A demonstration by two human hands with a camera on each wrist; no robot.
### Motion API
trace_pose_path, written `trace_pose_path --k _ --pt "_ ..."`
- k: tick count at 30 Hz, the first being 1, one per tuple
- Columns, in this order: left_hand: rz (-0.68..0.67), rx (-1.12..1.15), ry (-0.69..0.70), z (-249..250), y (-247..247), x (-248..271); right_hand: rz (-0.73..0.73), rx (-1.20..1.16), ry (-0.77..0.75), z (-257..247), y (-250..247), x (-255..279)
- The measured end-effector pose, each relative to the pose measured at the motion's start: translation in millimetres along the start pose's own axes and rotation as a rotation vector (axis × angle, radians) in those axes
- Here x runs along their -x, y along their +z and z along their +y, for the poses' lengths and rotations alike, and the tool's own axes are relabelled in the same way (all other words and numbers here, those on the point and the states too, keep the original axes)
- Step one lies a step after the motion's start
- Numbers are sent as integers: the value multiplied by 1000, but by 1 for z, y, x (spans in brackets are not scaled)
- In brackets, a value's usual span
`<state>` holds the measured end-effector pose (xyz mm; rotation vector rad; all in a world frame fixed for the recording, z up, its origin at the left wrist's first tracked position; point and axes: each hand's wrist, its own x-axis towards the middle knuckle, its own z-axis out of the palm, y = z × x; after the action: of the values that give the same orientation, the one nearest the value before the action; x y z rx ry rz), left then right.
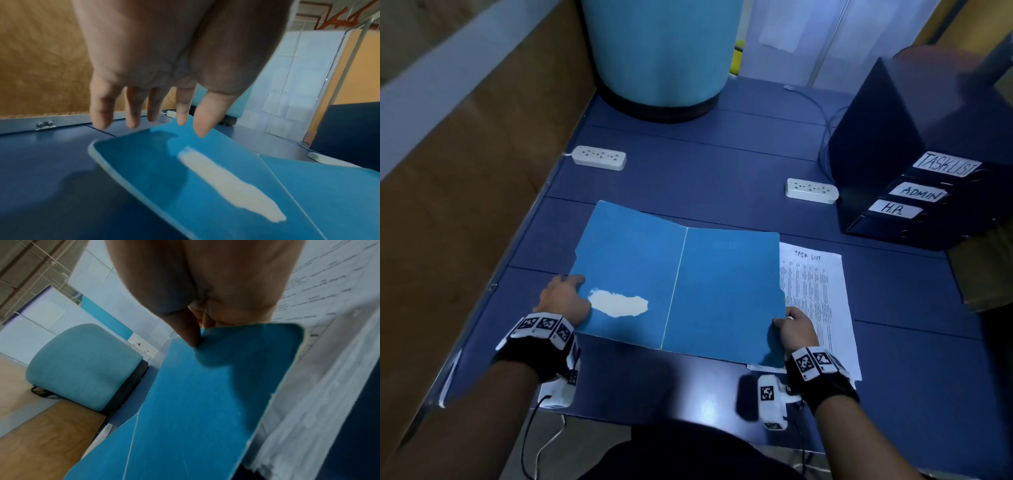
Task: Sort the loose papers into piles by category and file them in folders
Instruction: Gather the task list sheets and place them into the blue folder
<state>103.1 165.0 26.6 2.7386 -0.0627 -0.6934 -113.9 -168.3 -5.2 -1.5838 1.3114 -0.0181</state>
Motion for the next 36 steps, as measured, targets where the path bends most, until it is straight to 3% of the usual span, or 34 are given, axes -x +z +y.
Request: trace_pose_path --k 3,6,10,13,18,24,27,33,36 --pt "23 -21 61 21 14 -2 11 35 -21 -1 -6 1" --pt "-20 79 248 57 34 0 5 27 -24 1 -24 -2" --pt "-129 102 489 124 66 18 165 154 -45 2 -68 -12" --pt "-251 91 583 173 94 35 220 258 -2 1 -101 -25" --pt "-409 -78 551 224 143 52 150 365 75 8 -118 -61" --pt "-474 -232 464 234 169 55 111 431 124 8 -102 -78" --pt "-482 -214 447 232 170 52 58 347 147 5 -104 -84" --pt "-497 -196 409 234 174 53 -186 154 178 2 -133 -93" --pt "-501 -199 394 236 174 55 -257 122 131 7 -144 -94"
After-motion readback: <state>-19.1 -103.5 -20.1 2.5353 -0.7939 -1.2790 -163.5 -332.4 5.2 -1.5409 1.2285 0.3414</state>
